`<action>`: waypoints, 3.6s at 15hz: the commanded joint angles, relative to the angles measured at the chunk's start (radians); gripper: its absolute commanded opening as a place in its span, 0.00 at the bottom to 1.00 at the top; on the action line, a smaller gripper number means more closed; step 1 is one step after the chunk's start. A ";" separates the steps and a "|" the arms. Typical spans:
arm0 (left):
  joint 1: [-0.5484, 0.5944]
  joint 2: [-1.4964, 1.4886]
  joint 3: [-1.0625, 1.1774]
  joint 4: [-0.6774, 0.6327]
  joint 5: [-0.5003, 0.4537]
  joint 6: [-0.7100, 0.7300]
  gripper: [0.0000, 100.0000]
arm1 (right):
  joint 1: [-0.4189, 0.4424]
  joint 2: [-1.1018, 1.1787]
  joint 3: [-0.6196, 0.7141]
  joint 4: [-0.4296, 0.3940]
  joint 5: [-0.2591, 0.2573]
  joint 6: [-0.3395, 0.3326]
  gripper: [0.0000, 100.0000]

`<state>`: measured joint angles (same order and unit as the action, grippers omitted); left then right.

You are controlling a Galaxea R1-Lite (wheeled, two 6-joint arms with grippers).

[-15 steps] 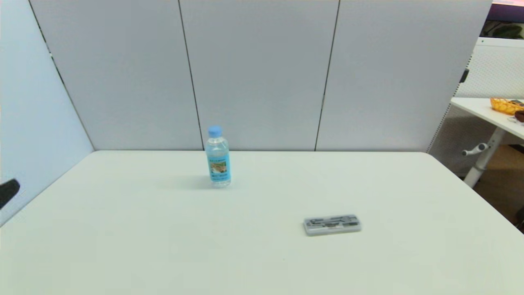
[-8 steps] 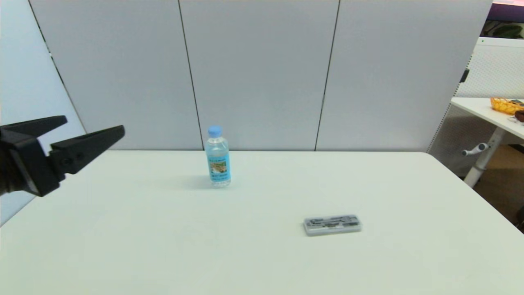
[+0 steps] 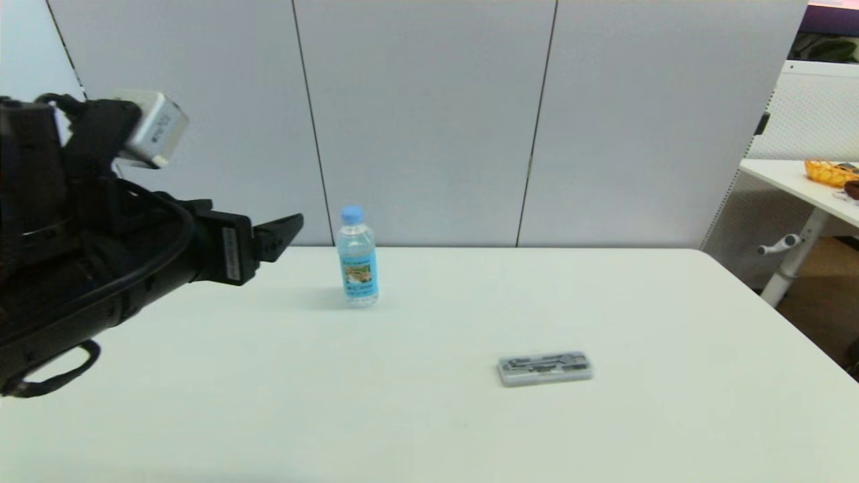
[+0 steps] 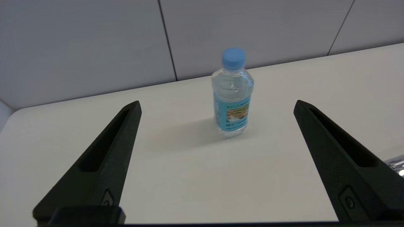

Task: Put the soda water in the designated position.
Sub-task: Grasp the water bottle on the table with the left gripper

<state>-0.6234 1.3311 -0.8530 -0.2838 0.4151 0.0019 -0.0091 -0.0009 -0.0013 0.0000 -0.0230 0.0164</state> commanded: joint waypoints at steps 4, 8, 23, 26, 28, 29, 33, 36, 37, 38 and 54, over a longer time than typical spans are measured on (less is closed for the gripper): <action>-0.098 0.255 -0.051 -0.118 0.200 -0.068 1.00 | 0.000 -0.001 0.001 0.000 0.000 -0.001 1.00; -0.108 0.313 -0.049 -0.121 0.225 -0.089 1.00 | 0.000 -0.001 0.000 0.000 0.000 -0.001 1.00; -0.110 0.599 -0.184 -0.267 0.367 -0.126 1.00 | 0.000 -0.001 0.000 0.000 0.000 -0.001 1.00; -0.110 0.631 -0.184 -0.291 0.442 -0.128 1.00 | 0.000 -0.001 0.000 0.000 0.000 -0.001 1.00; -0.096 0.657 -0.190 -0.293 0.442 -0.129 1.00 | 0.000 -0.001 0.000 0.000 0.000 0.000 1.00; -0.084 0.675 -0.209 -0.291 0.444 -0.131 1.00 | 0.000 -0.001 0.000 0.000 0.000 -0.001 1.00; -0.053 0.752 -0.288 -0.291 0.445 -0.129 1.00 | 0.000 -0.001 0.000 0.000 0.000 0.000 1.00; -0.044 0.801 -0.337 -0.290 0.441 -0.129 1.00 | 0.000 -0.001 0.001 0.000 0.000 0.000 1.00; -0.042 0.812 -0.348 -0.290 0.441 -0.128 1.00 | 0.000 -0.001 0.001 0.000 0.000 0.000 1.00; -0.035 0.827 -0.360 -0.290 0.441 -0.128 1.00 | 0.000 -0.001 0.000 0.000 0.000 0.000 1.00; 0.017 0.930 -0.511 -0.301 0.422 -0.091 1.00 | 0.000 -0.001 0.000 0.000 0.000 -0.001 1.00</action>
<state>-0.6094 2.2657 -1.3600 -0.5796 0.8332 -0.0885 -0.0091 -0.0009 -0.0013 0.0000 -0.0234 0.0162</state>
